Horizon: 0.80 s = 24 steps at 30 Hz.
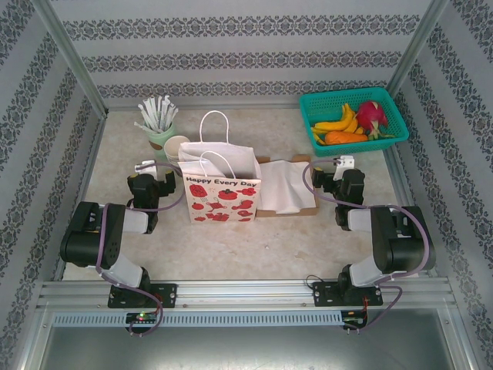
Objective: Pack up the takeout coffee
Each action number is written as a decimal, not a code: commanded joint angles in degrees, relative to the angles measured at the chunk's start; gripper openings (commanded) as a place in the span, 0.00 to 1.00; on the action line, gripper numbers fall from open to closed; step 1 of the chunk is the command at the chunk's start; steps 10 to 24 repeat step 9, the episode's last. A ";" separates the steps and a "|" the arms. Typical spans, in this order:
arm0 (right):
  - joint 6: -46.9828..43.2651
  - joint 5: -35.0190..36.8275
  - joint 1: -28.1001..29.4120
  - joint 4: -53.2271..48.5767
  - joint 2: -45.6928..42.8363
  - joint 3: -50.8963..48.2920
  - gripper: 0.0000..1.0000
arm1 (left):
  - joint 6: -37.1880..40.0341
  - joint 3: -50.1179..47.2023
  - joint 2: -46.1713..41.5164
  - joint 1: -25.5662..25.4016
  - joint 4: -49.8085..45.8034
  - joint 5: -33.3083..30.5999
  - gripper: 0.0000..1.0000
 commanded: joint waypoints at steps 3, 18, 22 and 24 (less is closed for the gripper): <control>-0.35 0.90 0.49 2.54 -0.21 0.52 0.98 | 0.54 1.18 -0.44 0.49 -0.83 1.31 0.99; -0.27 0.84 0.48 2.55 -0.21 0.52 0.98 | 0.80 0.76 -0.56 0.44 -0.22 1.64 1.00; -0.27 0.84 0.48 2.55 -0.21 0.52 0.98 | 0.80 0.76 -0.56 0.44 -0.22 1.64 1.00; -0.27 0.84 0.48 2.55 -0.21 0.52 0.98 | 0.80 0.76 -0.56 0.44 -0.22 1.64 1.00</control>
